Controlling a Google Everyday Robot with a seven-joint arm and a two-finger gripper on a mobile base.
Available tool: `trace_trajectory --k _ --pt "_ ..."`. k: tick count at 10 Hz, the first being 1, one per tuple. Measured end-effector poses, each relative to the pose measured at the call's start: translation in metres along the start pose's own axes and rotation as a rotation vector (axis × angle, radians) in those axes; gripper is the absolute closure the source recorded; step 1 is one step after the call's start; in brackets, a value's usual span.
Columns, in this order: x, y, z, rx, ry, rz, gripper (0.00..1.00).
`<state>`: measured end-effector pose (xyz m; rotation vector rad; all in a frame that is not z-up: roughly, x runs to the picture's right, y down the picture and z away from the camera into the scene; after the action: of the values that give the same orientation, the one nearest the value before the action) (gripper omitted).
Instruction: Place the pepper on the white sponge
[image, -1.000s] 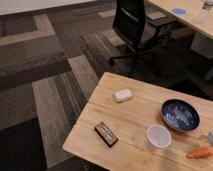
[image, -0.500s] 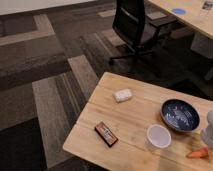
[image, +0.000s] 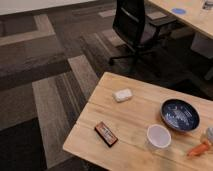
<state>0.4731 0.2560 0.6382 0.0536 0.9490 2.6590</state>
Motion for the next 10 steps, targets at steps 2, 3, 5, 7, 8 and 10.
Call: trace_trajectory --k 2,3,5,7,8,10 --pt "0.021 0.022 -0.051 0.003 -0.013 -0.141 1.00" --pt "0.035 0.042 -0.081 0.004 -0.028 -0.227 1.00" --pt "0.052 0.066 -0.106 0.005 -0.023 -0.292 1.00" --pt "0.052 0.067 -0.106 0.005 -0.023 -0.292 1.00" --pt "0.052 0.067 -0.106 0.005 -0.023 -0.293 1.00" --pt "0.054 0.082 -0.112 0.006 -0.007 -0.334 1.00"
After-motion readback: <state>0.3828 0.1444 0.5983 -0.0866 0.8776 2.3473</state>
